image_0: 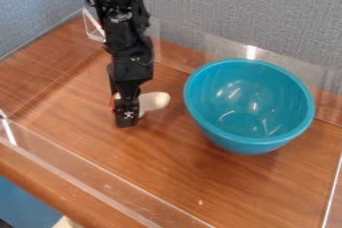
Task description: Put the mushroom in the blue bowl
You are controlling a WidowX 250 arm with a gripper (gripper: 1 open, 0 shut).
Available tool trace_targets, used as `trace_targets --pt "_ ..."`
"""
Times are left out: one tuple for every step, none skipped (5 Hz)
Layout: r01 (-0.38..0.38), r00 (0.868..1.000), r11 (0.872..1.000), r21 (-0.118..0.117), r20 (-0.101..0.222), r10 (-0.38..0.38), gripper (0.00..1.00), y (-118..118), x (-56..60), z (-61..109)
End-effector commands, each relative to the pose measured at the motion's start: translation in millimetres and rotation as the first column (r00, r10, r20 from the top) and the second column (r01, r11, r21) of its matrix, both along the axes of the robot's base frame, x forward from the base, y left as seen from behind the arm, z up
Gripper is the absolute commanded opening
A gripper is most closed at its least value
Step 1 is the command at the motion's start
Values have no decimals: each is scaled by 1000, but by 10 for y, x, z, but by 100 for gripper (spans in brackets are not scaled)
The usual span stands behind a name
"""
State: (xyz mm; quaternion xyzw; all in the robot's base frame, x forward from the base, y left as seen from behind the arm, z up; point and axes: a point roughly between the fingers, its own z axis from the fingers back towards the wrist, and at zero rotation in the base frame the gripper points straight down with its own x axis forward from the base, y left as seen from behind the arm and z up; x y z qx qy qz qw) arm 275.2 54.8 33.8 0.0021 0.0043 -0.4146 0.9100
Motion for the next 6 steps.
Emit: trace_targets --pt "9 1000 1000 -9 0 -9 100 -10 -4 2" --pt "0 1000 1000 -12 0 0 0 -3 -5 -13" --pt "-11 1000 1000 -18 2 11 0 11 -20 16" --pt "-52 999 998 -22 8 52 0 44 -37 63" --pt "-122 992 992 -19 14 122 0 48 -51 177" --pt "-197 980 980 -14 23 198 0 51 -65 317"
